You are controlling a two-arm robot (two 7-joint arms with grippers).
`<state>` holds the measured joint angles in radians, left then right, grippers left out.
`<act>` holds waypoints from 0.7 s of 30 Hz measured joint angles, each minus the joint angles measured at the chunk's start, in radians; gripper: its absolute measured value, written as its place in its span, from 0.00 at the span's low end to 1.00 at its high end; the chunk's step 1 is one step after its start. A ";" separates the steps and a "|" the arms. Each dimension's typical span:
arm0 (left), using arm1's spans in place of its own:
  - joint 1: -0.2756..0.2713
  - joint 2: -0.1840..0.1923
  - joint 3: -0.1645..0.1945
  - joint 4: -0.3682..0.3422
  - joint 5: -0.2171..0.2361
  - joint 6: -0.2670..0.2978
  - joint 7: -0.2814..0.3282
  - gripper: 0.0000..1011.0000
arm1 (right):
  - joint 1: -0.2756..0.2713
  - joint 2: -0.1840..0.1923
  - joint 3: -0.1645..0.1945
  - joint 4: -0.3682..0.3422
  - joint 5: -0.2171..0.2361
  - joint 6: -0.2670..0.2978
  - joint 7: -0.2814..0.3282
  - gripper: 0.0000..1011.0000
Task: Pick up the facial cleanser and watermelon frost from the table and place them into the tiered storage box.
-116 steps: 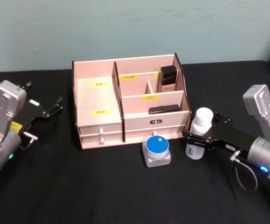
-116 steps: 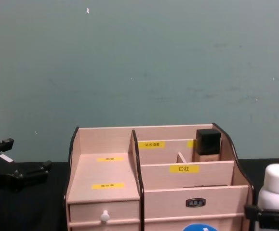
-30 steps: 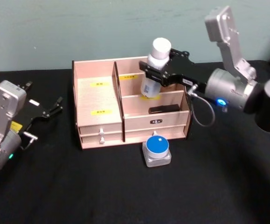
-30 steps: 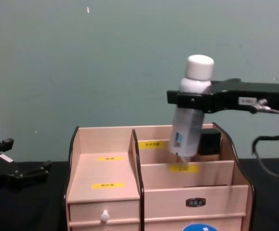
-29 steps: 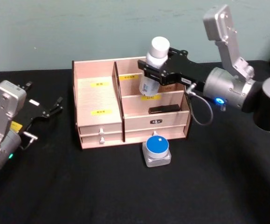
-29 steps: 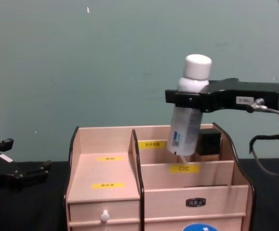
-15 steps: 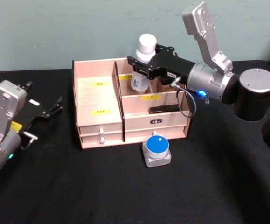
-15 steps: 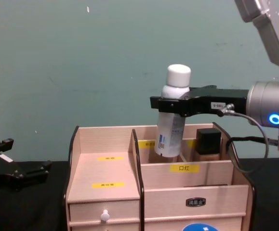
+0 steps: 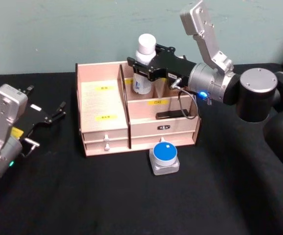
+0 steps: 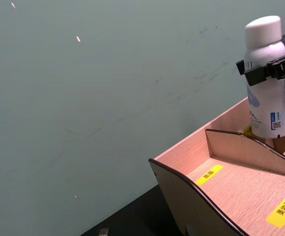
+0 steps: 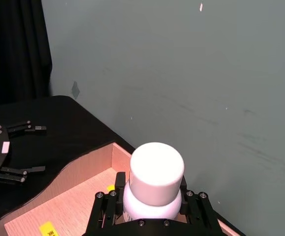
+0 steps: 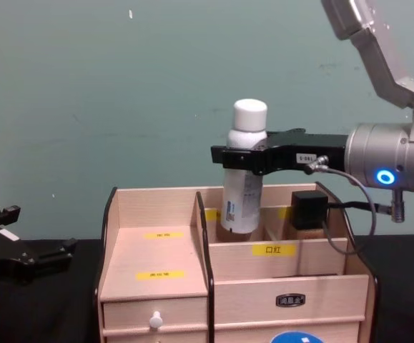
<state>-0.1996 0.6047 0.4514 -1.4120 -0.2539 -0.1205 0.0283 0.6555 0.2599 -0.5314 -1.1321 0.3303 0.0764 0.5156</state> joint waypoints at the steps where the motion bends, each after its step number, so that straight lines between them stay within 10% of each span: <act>1: 0.000 0.000 0.000 0.000 0.000 0.000 0.000 1.00 | 0.002 -0.002 0.000 0.005 -0.002 0.000 0.001 0.59; 21: 0.000 0.000 0.000 0.000 0.000 0.000 0.000 1.00 | 0.013 -0.030 0.001 0.059 -0.021 0.010 0.011 0.59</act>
<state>-0.1996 0.6047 0.4514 -1.4120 -0.2539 -0.1205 0.0283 0.6684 0.2300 -0.5299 -1.0730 0.3094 0.0868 0.5263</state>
